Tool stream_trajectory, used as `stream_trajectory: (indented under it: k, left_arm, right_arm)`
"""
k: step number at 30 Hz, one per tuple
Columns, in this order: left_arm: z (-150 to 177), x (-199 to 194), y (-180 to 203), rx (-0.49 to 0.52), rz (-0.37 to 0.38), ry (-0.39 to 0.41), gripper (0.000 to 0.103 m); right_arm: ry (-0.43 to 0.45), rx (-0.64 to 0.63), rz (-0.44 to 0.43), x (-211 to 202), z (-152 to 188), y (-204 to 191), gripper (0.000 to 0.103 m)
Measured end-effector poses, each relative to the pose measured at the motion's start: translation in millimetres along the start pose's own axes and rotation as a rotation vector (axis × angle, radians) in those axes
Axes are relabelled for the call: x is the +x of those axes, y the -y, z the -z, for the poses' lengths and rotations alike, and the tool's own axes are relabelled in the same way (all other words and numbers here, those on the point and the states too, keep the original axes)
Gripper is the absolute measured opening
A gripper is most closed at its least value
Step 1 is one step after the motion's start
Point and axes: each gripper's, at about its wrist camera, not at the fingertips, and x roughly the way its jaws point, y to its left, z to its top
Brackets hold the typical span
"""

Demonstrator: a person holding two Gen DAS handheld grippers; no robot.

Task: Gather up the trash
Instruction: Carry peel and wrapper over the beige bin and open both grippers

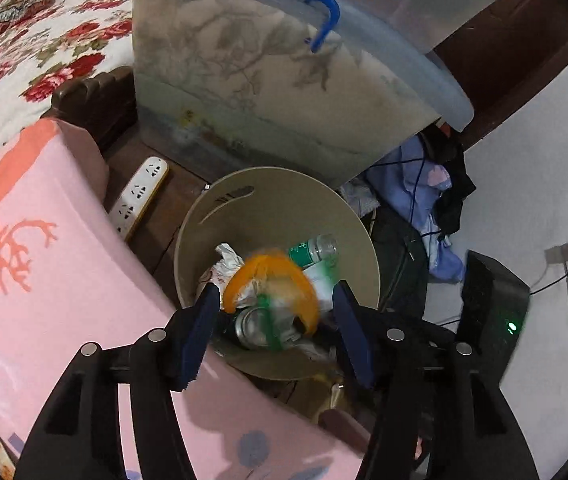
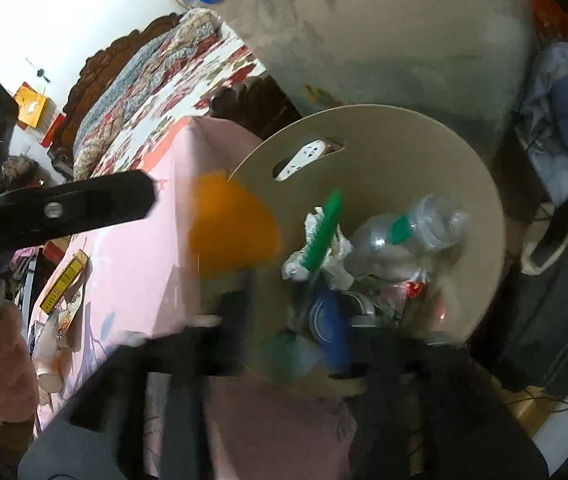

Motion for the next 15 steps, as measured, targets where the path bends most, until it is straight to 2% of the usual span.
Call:
stream_trajectory:
  k: [1, 2, 5, 9, 12, 15]
  left_arm:
    - [2, 1, 0, -0.010, 0.004, -0.007, 0.058]
    - [4, 2, 0, -0.015, 0.009, -0.010, 0.060]
    - [13, -7, -5, -0.013, -0.001, -0.003, 0.060]
    - [34, -49, -18, -0.031, 0.040, 0.055, 0.060]
    - [68, -92, -27, -0.013, 0.057, 0.120, 0.060]
    - [121, -143, -47, 0.000, 0.066, 0.183, 0.061]
  right_arm:
    - [0.037, -0.001, -0.005, -7, 3, 0, 0.096]
    - [0.089, -0.014, 0.006, -16, 6, -1, 0.096]
    - [0.111, -0.017, 0.026, -27, 9, -4, 0.095]
    - [0.192, 0.007, 0.002, -57, 18, -16, 0.094]
    - [0.245, -0.038, -0.018, -79, 31, -39, 0.095]
    - [0.238, -0.068, -0.097, -88, 49, -66, 0.095]
